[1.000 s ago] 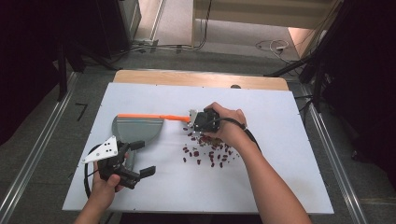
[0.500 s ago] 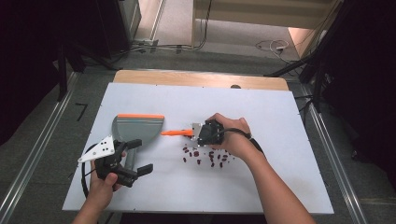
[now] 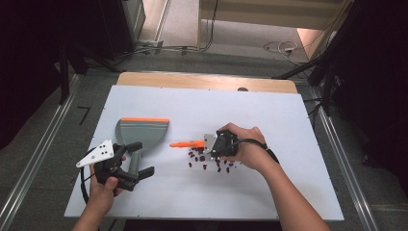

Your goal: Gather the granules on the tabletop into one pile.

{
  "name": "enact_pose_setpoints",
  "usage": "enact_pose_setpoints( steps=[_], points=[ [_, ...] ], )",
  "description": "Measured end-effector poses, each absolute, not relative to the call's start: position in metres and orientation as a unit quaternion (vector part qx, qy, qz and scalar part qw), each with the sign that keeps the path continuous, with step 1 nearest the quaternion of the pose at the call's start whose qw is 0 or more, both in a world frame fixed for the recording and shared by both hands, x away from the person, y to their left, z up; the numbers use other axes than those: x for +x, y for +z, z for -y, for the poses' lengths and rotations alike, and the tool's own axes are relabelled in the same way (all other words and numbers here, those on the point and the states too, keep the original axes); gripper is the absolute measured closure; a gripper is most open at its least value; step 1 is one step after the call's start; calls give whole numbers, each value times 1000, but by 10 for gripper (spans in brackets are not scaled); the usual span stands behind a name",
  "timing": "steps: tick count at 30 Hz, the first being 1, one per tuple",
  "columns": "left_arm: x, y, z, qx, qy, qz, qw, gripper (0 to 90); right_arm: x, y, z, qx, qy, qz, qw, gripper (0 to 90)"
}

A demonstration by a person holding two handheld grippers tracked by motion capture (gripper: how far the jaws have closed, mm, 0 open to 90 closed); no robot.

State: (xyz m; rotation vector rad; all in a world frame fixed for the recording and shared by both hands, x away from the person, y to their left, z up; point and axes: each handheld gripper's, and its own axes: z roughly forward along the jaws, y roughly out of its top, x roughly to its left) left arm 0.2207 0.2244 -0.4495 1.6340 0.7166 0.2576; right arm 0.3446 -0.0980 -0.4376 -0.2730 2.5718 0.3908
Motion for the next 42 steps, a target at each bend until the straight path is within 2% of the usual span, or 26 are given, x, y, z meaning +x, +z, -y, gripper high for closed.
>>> enact_pose_setpoints(
  steps=[6,10,11,13,17,19,28,32,36,42],
  points=[
    [221,-449,-228,708,116,-315,622,10,345,-416,96,-48,170,-949,262,687],
    [221,-449,-229,706,117,-317,623,10,340,-399,86,58,214,-954,203,687],
    [220,-449,-229,706,118,-317,623,10,340,-399,86,58,214,-954,203,687],
    [220,-449,-229,707,119,-316,622,10,336,-396,76,115,217,-958,149,687],
    [219,-450,-224,710,118,-313,619,10,332,-397,67,151,210,-959,114,687],
    [220,-451,-222,713,118,-310,618,10,330,-398,58,183,210,-959,61,688],
    [219,-452,-218,717,117,-307,615,10,339,-410,43,235,192,-953,-16,688],
    [220,-452,-219,717,117,-308,615,10,347,-421,41,260,185,-945,-65,687],
    [219,-452,-218,716,117,-308,615,10,355,-429,43,283,183,-939,-66,688],
    [219,-452,-218,717,117,-308,614,10,372,-434,57,324,182,-923,-94,688]
  ],
)
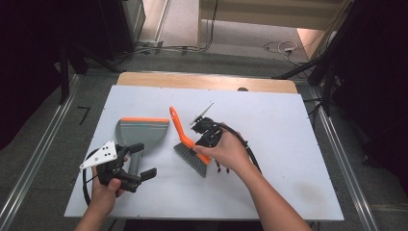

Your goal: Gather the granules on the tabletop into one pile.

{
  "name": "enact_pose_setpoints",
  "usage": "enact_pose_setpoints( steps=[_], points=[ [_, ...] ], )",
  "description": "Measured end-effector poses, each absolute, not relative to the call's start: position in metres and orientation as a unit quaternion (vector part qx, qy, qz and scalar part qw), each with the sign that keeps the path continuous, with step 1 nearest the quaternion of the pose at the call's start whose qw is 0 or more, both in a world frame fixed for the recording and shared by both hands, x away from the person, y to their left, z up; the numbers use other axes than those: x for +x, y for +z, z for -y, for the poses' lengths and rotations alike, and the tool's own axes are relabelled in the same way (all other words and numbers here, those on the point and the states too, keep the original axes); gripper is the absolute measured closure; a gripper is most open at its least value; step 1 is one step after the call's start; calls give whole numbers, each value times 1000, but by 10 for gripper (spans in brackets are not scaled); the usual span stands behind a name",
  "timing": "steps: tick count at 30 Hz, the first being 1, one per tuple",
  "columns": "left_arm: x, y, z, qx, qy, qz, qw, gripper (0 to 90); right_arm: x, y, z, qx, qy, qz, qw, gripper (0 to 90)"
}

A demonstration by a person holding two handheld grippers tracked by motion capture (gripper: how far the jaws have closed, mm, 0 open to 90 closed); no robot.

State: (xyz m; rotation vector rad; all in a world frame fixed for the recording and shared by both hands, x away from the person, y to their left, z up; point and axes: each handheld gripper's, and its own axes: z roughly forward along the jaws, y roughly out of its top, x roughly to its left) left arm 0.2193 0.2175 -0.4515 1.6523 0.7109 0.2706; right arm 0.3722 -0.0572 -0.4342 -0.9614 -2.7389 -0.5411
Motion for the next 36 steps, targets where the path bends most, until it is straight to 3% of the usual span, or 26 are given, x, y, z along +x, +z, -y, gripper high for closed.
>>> enact_pose_setpoints(
  steps=[26,36],
  points=[
    [220,-453,-216,719,116,-310,611,10,399,-436,129,-415,-193,883,104,687],
    [221,-453,-214,721,114,-309,610,10,392,-420,112,-393,-224,884,115,688]
  ],
)
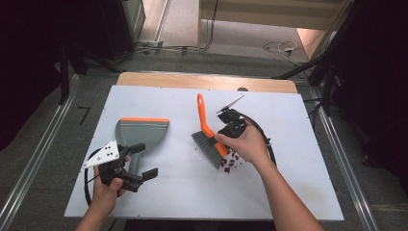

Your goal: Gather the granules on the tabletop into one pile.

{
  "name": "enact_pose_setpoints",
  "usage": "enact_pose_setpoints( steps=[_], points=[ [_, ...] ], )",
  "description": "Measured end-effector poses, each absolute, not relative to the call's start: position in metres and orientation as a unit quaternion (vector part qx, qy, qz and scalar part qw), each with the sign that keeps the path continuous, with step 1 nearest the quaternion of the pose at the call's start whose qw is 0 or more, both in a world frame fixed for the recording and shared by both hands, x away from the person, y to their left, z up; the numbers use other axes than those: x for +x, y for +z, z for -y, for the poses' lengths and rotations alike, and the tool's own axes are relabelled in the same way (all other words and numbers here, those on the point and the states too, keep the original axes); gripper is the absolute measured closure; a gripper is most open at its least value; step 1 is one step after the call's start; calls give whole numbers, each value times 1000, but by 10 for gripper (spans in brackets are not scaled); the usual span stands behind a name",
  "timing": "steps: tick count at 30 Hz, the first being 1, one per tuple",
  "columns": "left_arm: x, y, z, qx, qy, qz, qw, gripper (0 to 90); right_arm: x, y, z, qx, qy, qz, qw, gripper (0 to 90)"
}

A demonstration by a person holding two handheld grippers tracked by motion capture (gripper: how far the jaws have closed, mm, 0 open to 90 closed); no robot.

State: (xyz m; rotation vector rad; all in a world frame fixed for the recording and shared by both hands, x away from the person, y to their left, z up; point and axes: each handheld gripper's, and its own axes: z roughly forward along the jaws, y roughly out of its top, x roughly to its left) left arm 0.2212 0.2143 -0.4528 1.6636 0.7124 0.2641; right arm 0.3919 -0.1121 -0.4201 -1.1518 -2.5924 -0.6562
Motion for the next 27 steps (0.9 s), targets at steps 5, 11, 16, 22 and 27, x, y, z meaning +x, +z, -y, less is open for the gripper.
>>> enact_pose_setpoints(
  steps=[5,11,16,22,27],
  points=[
    [220,-452,-215,720,114,-307,612,10,392,-433,85,-389,-212,884,149,688],
    [220,-452,-217,717,114,-309,615,10,403,-444,82,-442,-207,860,149,687],
    [221,-452,-217,718,115,-309,613,10,407,-445,91,-460,-195,853,152,687],
    [220,-453,-214,720,114,-308,612,10,408,-445,105,-477,-194,846,141,687],
    [221,-453,-214,722,115,-308,609,10,409,-444,120,-485,-195,842,131,687]
  ],
)
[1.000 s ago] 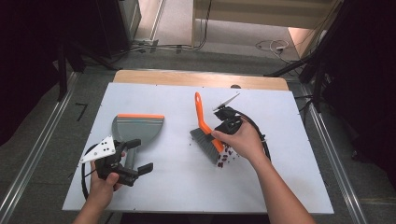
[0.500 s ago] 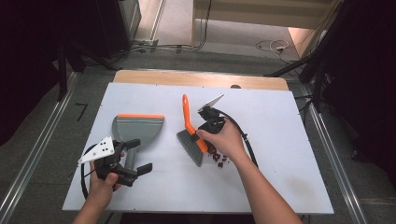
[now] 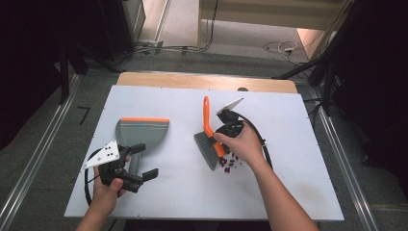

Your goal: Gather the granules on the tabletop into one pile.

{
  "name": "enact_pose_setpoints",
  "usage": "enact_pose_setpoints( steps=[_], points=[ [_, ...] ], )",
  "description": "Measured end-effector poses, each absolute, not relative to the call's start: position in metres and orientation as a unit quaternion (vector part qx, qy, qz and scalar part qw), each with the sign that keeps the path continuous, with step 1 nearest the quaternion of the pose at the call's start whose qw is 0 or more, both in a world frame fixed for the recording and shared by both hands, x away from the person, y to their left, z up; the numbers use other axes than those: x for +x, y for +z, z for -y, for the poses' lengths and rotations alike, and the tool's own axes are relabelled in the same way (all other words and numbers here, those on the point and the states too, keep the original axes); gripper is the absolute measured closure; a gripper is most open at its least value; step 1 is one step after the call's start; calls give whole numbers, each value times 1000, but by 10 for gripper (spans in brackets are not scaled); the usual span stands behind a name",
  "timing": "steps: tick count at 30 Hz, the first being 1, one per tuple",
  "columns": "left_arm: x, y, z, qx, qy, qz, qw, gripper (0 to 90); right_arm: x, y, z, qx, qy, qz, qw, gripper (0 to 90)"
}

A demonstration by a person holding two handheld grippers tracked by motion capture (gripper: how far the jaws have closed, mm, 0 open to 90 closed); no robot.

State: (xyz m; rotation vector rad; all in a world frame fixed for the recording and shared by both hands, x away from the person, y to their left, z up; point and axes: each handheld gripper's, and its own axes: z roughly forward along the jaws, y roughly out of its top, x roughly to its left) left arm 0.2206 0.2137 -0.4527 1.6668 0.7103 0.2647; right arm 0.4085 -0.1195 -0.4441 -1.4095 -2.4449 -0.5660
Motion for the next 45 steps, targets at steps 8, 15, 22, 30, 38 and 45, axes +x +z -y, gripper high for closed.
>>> enact_pose_setpoints(
  steps=[8,15,22,30,38,45],
  points=[
    [221,-453,-214,721,116,-310,608,10,411,-443,141,-501,-198,833,126,687],
    [220,-452,-214,722,116,-309,608,10,411,-442,152,-508,-199,829,120,687],
    [221,-453,-213,721,116,-310,608,10,406,-429,157,-468,-217,849,110,687],
    [221,-453,-213,721,115,-312,608,10,382,-394,163,-341,-234,910,43,686],
    [221,-452,-213,720,116,-313,608,10,348,-399,161,-169,-151,974,18,686],
    [221,-453,-212,723,117,-313,605,11,337,-413,160,-98,-128,987,20,686]
  ],
)
